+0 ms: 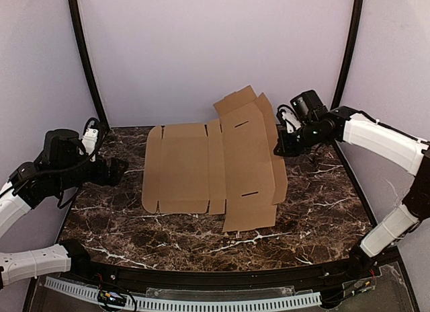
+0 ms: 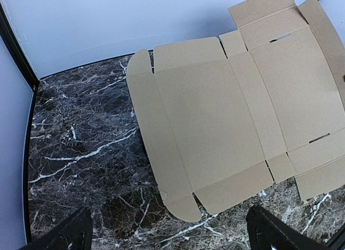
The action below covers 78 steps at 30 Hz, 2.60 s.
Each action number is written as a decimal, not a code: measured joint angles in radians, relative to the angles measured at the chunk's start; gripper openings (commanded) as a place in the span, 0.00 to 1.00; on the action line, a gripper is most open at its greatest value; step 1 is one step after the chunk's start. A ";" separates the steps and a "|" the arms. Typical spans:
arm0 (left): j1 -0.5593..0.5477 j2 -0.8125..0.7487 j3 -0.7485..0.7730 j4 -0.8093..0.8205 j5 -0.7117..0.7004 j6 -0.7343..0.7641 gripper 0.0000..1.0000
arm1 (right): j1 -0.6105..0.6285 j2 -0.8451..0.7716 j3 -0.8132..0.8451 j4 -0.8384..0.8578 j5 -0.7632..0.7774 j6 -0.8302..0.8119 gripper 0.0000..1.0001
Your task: Fold the paper box
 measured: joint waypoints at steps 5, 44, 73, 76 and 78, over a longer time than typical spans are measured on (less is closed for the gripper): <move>0.000 0.000 0.000 -0.002 0.000 0.000 1.00 | 0.003 0.121 0.106 -0.074 0.091 -0.064 0.00; 0.000 0.000 0.000 -0.001 0.005 -0.013 1.00 | 0.388 0.593 0.662 -0.053 0.858 -1.058 0.00; -0.001 0.237 0.148 0.225 0.314 -0.216 0.01 | 0.570 0.457 0.353 0.291 0.977 -1.253 0.00; -0.001 0.273 0.150 0.248 0.291 -0.227 0.01 | 0.582 0.447 0.341 0.298 0.979 -1.249 0.00; -0.001 0.307 0.151 0.270 0.275 -0.234 0.01 | 0.590 0.446 0.335 0.301 0.980 -1.241 0.00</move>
